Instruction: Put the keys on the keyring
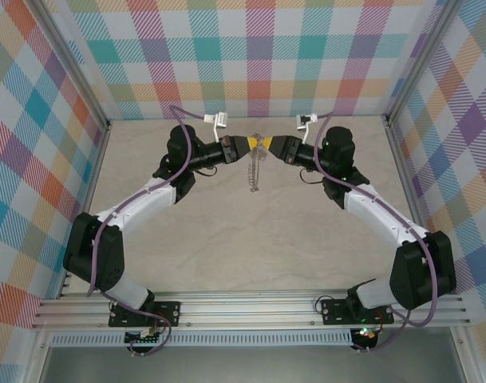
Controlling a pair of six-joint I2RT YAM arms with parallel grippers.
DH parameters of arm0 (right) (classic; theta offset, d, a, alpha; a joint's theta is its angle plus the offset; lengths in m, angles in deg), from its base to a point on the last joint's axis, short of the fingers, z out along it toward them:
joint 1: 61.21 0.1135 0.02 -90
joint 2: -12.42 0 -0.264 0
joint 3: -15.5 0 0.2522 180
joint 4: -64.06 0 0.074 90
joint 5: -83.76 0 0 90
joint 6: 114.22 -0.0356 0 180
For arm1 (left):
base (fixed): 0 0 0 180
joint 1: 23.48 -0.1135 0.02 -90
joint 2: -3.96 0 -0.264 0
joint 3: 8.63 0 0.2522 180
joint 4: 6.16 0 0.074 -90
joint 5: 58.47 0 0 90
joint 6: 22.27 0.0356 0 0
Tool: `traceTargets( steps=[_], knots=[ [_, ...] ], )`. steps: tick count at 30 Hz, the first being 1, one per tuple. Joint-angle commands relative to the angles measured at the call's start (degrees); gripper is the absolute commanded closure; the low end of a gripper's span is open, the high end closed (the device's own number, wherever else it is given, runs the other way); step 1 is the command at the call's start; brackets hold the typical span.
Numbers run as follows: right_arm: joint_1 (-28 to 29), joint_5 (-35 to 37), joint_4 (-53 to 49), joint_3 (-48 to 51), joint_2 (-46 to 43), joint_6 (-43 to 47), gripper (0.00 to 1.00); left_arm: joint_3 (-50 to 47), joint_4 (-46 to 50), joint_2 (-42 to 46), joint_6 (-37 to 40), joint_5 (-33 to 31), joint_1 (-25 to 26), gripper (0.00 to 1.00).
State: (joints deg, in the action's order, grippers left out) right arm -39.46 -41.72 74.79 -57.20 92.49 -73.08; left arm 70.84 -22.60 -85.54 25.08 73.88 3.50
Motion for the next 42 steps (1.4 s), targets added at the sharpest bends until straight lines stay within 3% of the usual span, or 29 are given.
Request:
traceTargets(
  steps=[1, 10, 42],
  knots=[
    [-0.11, -1.45, 7.21, -1.01, 0.92, -3.35, 0.72, -0.42, -3.63, 2.62, -0.30, 0.71, 0.57, 1.00],
    [-0.06, -3.44, 11.17, -0.39, 2.64, -6.28, 0.76, -0.24, -3.56, 2.83, -0.28, 0.46, 0.69, 1.00],
    [2.76, -4.33, 17.87, 4.01, 3.85, -9.50, 0.74, -0.06, -3.92, 2.29, -0.54, -1.04, 0.79, 1.00]
  ],
)
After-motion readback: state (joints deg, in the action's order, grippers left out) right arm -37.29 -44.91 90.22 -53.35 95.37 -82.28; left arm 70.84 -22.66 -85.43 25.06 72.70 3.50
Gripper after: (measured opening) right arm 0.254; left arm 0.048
